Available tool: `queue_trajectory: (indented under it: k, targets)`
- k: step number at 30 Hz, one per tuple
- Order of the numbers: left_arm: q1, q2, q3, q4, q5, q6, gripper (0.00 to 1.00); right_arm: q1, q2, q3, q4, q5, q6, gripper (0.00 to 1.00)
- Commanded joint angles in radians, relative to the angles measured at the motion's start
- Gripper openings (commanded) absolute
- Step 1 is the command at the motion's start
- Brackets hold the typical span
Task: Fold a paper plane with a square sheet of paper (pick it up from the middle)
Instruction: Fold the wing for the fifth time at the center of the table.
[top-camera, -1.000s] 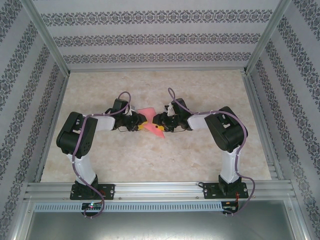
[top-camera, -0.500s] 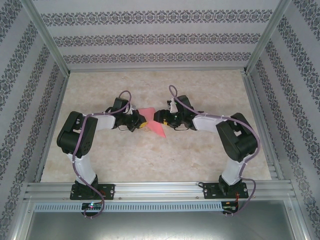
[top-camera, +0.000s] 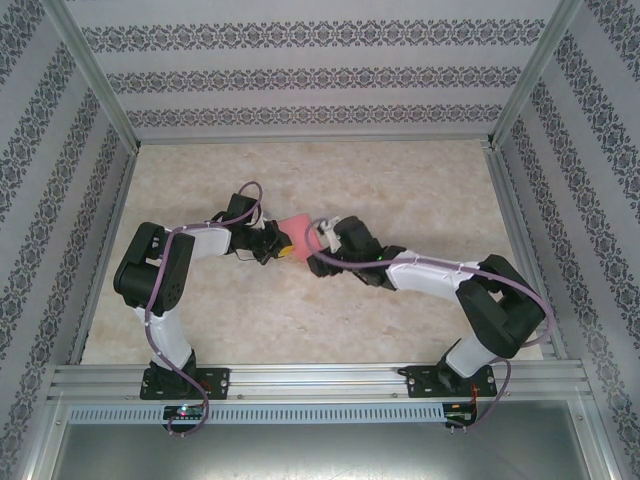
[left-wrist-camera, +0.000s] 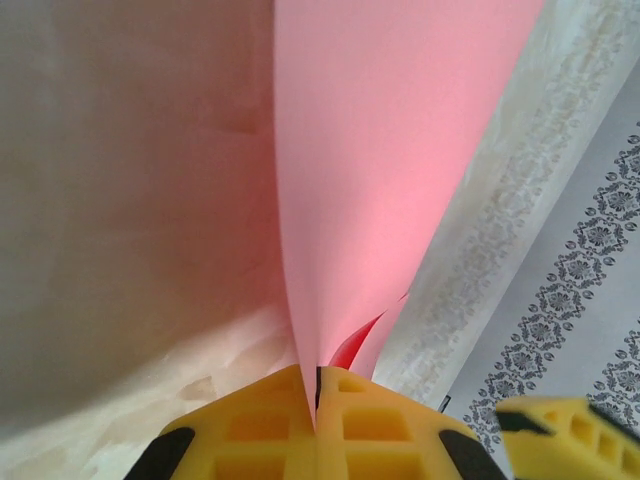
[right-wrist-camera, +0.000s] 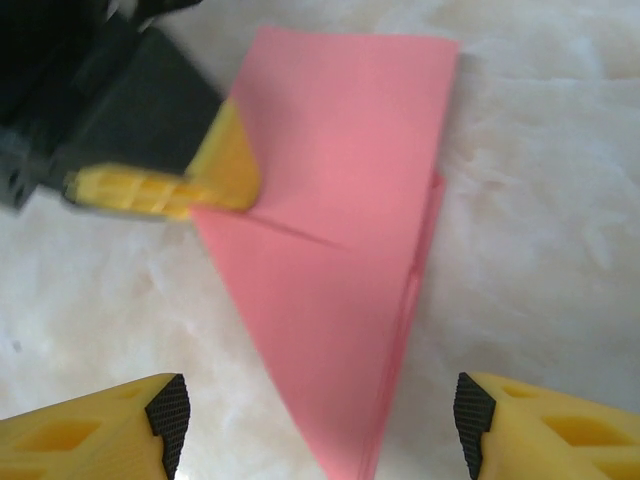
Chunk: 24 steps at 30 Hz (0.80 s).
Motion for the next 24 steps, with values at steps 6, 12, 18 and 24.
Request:
queue_trajectory:
  k: [6,12,18,24]
  targets:
    - [-0.015,-0.013,0.045,-0.057,0.0,-0.019,0.05,0.122,0.092,0.031,0.109,0.205,-0.319,0.71]
    - [-0.015,-0.019,0.062,-0.08,-0.004,-0.023,0.05,0.138,0.202,0.104,0.113,0.235,-0.373,0.62]
    - [-0.02,-0.019,0.064,-0.081,-0.004,-0.034,0.05,0.141,0.282,0.15,0.129,0.302,-0.379,0.53]
    - [-0.019,-0.025,0.072,-0.098,-0.004,-0.034,0.05,0.139,0.304,0.131,0.158,0.355,-0.383,0.45]
